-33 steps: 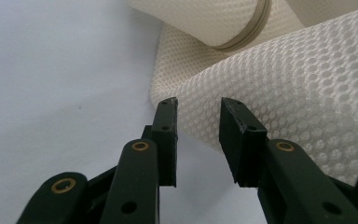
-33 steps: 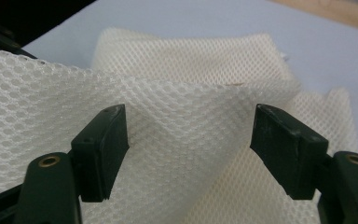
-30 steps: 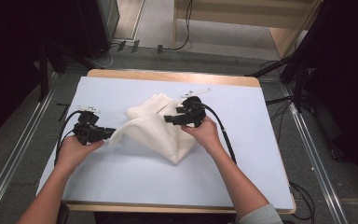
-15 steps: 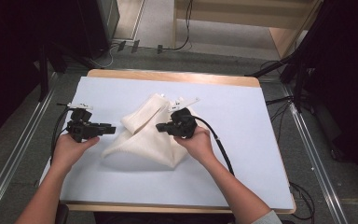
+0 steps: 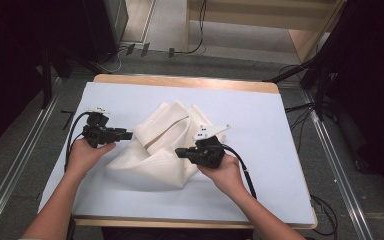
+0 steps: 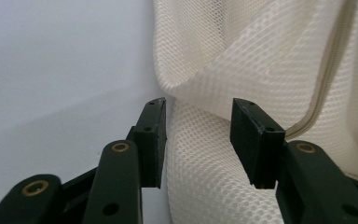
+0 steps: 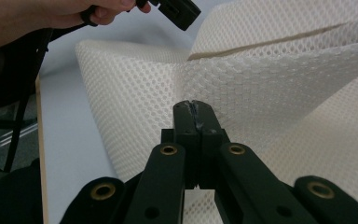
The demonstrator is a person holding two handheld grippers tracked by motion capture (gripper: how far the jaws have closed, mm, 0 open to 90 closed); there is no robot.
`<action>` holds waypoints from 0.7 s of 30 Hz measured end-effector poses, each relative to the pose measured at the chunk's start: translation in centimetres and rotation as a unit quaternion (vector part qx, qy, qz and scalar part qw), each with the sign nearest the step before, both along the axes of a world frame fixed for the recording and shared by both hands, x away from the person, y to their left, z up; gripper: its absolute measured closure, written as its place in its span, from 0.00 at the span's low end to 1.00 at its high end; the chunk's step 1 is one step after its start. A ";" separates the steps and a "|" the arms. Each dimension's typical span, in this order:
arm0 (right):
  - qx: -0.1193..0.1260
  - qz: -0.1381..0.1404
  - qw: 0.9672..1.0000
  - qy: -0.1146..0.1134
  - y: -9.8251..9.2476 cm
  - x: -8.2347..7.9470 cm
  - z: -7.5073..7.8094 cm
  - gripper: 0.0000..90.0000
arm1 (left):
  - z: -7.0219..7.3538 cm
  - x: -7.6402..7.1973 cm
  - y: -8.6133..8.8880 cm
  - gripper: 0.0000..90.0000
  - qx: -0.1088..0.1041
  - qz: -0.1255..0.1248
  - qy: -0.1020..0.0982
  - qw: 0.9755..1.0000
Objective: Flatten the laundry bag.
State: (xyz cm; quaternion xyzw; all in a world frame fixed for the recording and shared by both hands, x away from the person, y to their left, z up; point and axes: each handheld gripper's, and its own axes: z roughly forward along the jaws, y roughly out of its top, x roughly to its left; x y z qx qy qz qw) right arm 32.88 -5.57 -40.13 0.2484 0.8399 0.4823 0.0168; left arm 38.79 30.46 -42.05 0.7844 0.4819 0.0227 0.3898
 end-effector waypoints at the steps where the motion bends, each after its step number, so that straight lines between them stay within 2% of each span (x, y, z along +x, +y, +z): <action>1: 0.000 0.000 1.000 0.000 0.0 0.0 0.0 1.00 | 0.0 0.0 0.0 0.62 0.000 0.000 0.000 1.000; 5: 0.002 -0.014 1.000 -0.005 -1.4 -1.4 -0.1 1.00 | -0.9 0.0 -0.4 0.58 0.020 -0.003 0.012 1.000; 11: 0.003 -0.018 1.000 -0.002 -2.2 -2.5 -0.5 1.00 | -2.7 0.7 -1.6 0.57 0.050 -0.012 0.045 0.998; 12: 0.003 -0.018 1.000 -0.003 -2.2 -2.5 -0.5 1.00 | -2.7 0.7 -1.6 0.57 0.050 -0.012 0.045 0.998; 13: 0.002 -0.020 1.000 -0.005 -2.2 -2.6 -0.5 1.00 | -2.6 0.7 -1.7 0.60 0.051 -0.016 0.042 0.998; 15: -0.001 -0.021 1.000 -0.007 -2.2 -2.6 -0.5 1.00 | -2.7 0.8 -1.9 0.66 0.048 -0.019 0.047 0.998; 18: 0.000 -0.023 1.000 -0.004 -2.1 -2.5 -0.6 1.00 | -2.9 0.7 -2.3 0.83 0.058 -0.023 0.049 0.997; 19: 0.000 -0.023 1.000 -0.004 -2.1 -2.5 -0.6 1.00 | -2.9 0.7 -2.3 0.93 0.058 -0.023 0.049 0.997; 20: 0.000 -0.023 1.000 -0.005 -2.0 -2.4 -0.6 1.00 | -3.0 0.7 -2.4 0.93 0.051 -0.032 0.061 0.996; 21: -0.001 -0.023 1.000 -0.005 -2.0 -2.4 -0.6 1.00 | -3.0 0.7 -2.4 0.97 0.052 -0.036 0.061 0.996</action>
